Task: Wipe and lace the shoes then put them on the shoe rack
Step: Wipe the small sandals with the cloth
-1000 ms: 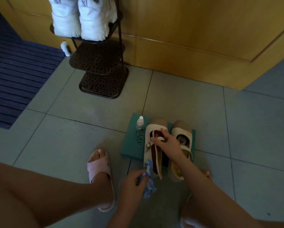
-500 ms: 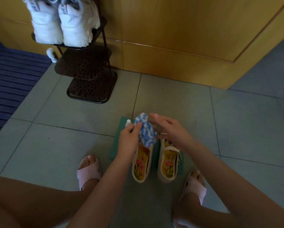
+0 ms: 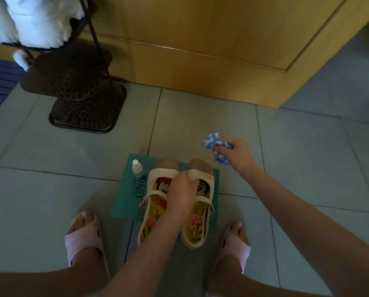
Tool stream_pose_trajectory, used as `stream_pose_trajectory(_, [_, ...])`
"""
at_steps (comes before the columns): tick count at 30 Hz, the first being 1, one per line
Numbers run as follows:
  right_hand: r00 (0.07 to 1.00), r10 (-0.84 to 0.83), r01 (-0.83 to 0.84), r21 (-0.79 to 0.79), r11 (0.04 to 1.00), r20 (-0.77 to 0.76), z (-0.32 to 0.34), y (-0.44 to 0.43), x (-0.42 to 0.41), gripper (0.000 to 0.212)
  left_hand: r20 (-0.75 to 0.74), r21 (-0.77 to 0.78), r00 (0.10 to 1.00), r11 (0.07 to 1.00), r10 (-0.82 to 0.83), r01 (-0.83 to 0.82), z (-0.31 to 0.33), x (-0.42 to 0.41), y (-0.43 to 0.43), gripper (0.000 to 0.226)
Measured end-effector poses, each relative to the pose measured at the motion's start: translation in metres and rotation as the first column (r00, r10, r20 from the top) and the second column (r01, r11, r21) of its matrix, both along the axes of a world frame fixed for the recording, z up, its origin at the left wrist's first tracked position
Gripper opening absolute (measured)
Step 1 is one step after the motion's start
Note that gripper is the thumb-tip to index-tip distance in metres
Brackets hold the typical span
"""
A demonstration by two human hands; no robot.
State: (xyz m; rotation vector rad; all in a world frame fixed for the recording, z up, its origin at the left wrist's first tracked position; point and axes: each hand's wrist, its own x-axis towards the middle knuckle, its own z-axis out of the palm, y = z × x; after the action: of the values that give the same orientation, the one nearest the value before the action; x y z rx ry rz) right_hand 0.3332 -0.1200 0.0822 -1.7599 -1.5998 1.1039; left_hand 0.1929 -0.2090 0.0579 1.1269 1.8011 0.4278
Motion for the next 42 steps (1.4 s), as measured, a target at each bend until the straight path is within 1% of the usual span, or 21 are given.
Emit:
stream_pose_trajectory(1, [0.999,0.049,-0.049,-0.009,0.999,0.002,-0.010,0.000,-0.005,0.013,-0.052,0.008,0.999,1.000,-0.006,0.006,-0.008,0.003,-0.004,0.040])
stream_pose_trajectory(2, [0.993,0.118,-0.118,-0.009,0.993,0.019,-0.020,-0.001,-0.011,0.013,-0.090,0.001,0.996,1.000,-0.012,0.012,-0.015,0.005,-0.007,0.038])
stream_pose_trajectory(3, [0.975,0.212,-0.211,-0.010,0.977,0.064,-0.032,-0.003,-0.016,0.021,-0.125,-0.009,0.992,1.000,-0.021,0.020,-0.021,0.007,-0.008,0.035])
stream_pose_trajectory(4, [0.933,0.333,-0.334,-0.016,0.943,0.141,-0.044,-0.005,-0.019,0.027,-0.164,-0.028,0.985,0.999,-0.044,0.040,-0.025,0.009,-0.008,0.033])
stream_pose_trajectory(5, [0.858,0.453,-0.462,-0.025,0.887,0.242,-0.058,-0.007,-0.020,0.031,-0.208,-0.050,0.975,0.996,-0.077,0.069,-0.029,0.010,-0.007,0.033])
stream_pose_trajectory(7, [0.706,0.587,-0.629,-0.031,0.777,0.397,-0.075,-0.010,-0.016,0.038,-0.284,-0.078,0.950,0.991,-0.131,0.113,-0.034,0.012,-0.006,0.033])
stream_pose_trajectory(10, [0.604,0.670,-0.718,-0.070,0.693,0.431,-0.082,-0.009,-0.009,0.041,-0.352,-0.096,0.926,0.989,-0.138,0.111,-0.039,0.013,-0.002,0.025])
stream_pose_trajectory(13, [0.563,0.715,-0.760,-0.082,0.645,0.415,-0.085,-0.007,0.000,0.043,-0.345,-0.063,0.936,0.997,-0.069,0.050,-0.043,0.010,-0.002,0.022])
stream_pose_trajectory(16, [0.592,0.695,-0.748,-0.042,0.662,0.408,-0.088,-0.009,0.013,0.040,-0.272,0.034,0.962,0.999,0.013,-0.004,-0.043,0.010,-0.006,0.024])
stream_pose_trajectory(20, [0.705,0.607,-0.673,0.076,0.736,0.366,-0.096,-0.029,0.029,0.041,-0.230,0.095,0.972,0.995,0.054,-0.033,-0.043,0.010,-0.007,0.027])
stream_pose_trajectory(24, [0.836,0.482,-0.531,0.159,0.833,0.263,-0.098,-0.050,0.037,0.043,-0.225,0.119,0.974,0.993,0.039,-0.013,-0.042,0.010,-0.008,0.027])
stream_pose_trajectory(29, [0.942,0.256,-0.296,0.177,0.939,0.219,-0.104,-0.092,0.038,0.048,-0.179,0.108,0.983,0.994,0.051,-0.032,-0.041,0.008,-0.008,0.027])
stream_pose_trajectory(31, [0.975,0.158,-0.185,0.169,0.968,0.158,-0.109,-0.110,0.036,0.039,-0.155,0.110,0.986,0.993,0.056,-0.039,-0.041,0.007,-0.009,0.027])
stream_pose_trajectory(33, [0.996,0.017,-0.027,0.106,0.994,0.089,-0.102,-0.122,0.032,0.038,-0.149,0.120,0.987,0.992,0.053,-0.035,-0.040,0.007,-0.011,0.027])
stream_pose_trajectory(35, [0.989,-0.121,0.126,0.057,0.990,-0.081,-0.080,-0.118,0.022,0.039,-0.163,0.133,0.986,0.991,0.047,-0.025,-0.039,0.008,-0.012,0.028])
stream_pose_trajectory(37, [0.953,-0.178,0.199,0.064,0.978,-0.244,-0.064,-0.100,0.010,0.032,-0.175,0.137,0.984,0.990,0.033,-0.009,-0.040,0.008,-0.012,0.028])
stream_pose_trajectory(38, [0.950,-0.162,0.179,0.042,0.983,-0.266,-0.062,-0.087,0.003,0.029,-0.177,0.133,0.984,0.991,0.030,-0.006,-0.040,0.008,-0.012,0.029])
stream_pose_trajectory(39, [0.971,-0.116,0.119,0.001,0.993,-0.208,-0.065,-0.075,-0.003,0.040,-0.177,0.129,0.984,0.992,0.027,-0.004,-0.040,0.008,-0.012,0.029])
stream_pose_trajectory(40, [0.996,-0.054,0.050,-0.063,0.997,-0.077,-0.073,-0.066,-0.009,0.055,-0.180,0.126,0.983,0.992,0.020,0.003,-0.040,0.008,-0.011,0.029])
stream_pose_trajectory(41, [0.998,-0.004,0.010,-0.113,0.994,0.059,-0.081,-0.061,-0.015,0.062,-0.186,0.127,0.982,0.992,0.011,0.013,-0.040,0.008,-0.011,0.029])
stream_pose_trajectory(42, [0.985,0.004,0.015,-0.107,0.994,0.170,-0.089,-0.057,-0.020,0.060,-0.193,0.129,0.981,0.991,0.002,0.023,-0.039,0.008,-0.011,0.029])
